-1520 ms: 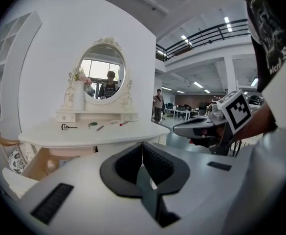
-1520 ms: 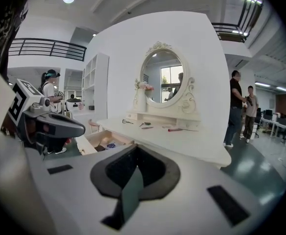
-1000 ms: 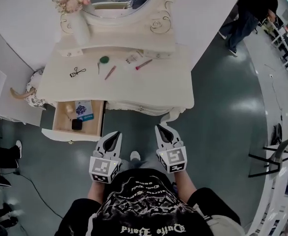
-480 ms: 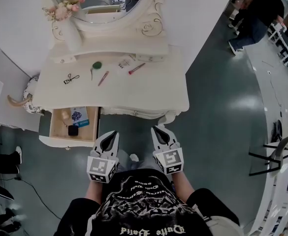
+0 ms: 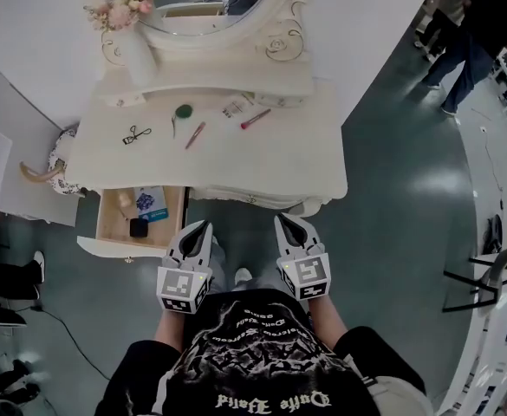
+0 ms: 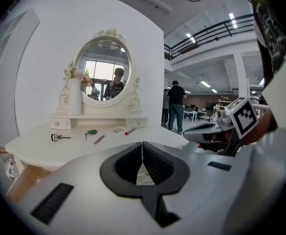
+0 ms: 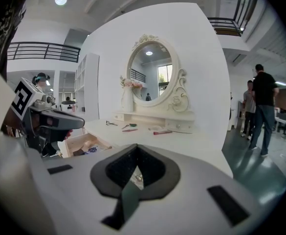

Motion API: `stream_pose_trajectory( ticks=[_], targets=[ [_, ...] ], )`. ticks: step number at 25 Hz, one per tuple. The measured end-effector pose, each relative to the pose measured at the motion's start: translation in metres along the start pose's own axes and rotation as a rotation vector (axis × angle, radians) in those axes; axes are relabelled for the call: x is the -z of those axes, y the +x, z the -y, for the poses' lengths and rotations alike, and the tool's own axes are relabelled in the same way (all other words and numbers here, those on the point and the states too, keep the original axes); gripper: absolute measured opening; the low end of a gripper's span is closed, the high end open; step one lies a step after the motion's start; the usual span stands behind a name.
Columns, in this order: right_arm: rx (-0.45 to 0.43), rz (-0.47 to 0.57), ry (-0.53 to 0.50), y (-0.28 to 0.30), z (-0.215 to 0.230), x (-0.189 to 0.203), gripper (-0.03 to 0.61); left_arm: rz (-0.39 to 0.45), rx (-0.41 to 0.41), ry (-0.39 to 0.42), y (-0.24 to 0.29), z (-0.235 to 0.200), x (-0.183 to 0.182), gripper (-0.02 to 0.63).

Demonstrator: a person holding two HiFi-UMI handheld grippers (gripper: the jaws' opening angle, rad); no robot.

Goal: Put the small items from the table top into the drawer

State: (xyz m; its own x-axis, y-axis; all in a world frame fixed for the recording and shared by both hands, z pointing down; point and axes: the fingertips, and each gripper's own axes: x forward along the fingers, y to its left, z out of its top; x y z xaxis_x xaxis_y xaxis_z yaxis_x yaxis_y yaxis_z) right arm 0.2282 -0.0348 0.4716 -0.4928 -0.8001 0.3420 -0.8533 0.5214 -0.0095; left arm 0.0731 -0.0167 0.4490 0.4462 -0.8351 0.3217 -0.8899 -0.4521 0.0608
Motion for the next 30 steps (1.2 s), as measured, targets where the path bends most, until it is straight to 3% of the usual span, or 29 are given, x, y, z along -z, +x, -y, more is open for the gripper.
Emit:
stream_pose_trajectory(
  ticks=[15,30],
  targets=[
    [0.030,-0.038,0.004,0.083,0.003,-0.031,0.011,0.004,-0.038,-0.041,0.039,-0.099,-0.013,0.018],
    [0.109,-0.113,0.107,0.155,0.032,-0.050,0.012,-0.007,-0.074,-0.079,0.050,-0.163,-0.016,0.018]
  ],
)
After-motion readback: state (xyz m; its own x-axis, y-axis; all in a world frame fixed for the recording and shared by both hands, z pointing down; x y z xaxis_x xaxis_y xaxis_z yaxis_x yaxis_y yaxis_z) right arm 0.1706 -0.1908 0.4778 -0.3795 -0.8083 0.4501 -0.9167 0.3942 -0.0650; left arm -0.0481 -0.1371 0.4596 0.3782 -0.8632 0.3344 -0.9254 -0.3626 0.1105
